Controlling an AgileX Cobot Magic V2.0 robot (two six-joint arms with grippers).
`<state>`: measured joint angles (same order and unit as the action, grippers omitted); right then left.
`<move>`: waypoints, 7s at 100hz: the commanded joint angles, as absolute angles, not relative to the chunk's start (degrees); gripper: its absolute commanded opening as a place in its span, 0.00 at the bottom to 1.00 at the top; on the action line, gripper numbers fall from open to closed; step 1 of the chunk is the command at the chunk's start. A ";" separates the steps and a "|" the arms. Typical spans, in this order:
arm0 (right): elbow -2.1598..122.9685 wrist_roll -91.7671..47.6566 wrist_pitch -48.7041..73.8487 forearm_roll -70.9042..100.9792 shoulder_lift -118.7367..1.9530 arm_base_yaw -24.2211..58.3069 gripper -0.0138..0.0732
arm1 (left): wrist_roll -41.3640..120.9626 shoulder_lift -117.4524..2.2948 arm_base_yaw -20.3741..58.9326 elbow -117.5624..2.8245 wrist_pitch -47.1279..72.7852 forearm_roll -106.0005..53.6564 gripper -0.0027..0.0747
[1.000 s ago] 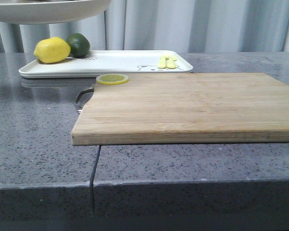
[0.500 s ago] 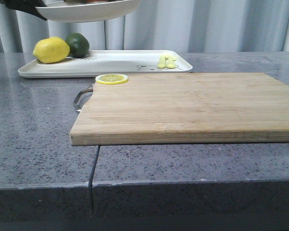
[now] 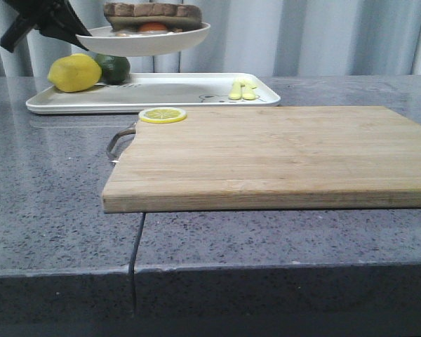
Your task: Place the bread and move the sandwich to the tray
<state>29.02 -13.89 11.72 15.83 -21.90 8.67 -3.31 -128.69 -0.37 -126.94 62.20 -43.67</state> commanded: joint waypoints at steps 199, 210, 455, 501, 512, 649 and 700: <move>30.42 -14.10 6.80 15.49 -22.16 8.22 0.70 | -3.95 -131.95 1.14 -129.90 59.32 -45.63 0.36; 30.42 -14.10 6.68 15.49 -22.16 8.22 0.70 | -3.95 -131.83 0.64 -129.90 60.19 -45.63 0.41; 26.64 -15.29 5.93 15.28 -22.16 8.22 0.70 | 0.00 -34.72 20.20 -50.01 17.19 -8.47 0.40; 21.92 -15.40 1.31 15.28 -21.93 8.22 0.70 | 0.00 -6.96 20.20 -21.15 10.13 -8.74 0.40; 21.92 -15.40 1.77 15.28 -21.93 8.22 0.61 | 0.00 -6.73 20.20 -18.61 10.13 -8.74 0.37; 21.92 -15.40 2.61 15.28 -21.93 8.22 0.02 | 0.00 -4.97 10.95 -9.68 9.74 -3.04 0.01; 21.92 -15.40 2.61 15.28 -21.93 8.22 0.02 | 0.00 2.17 2.18 1.04 6.45 -0.89 0.01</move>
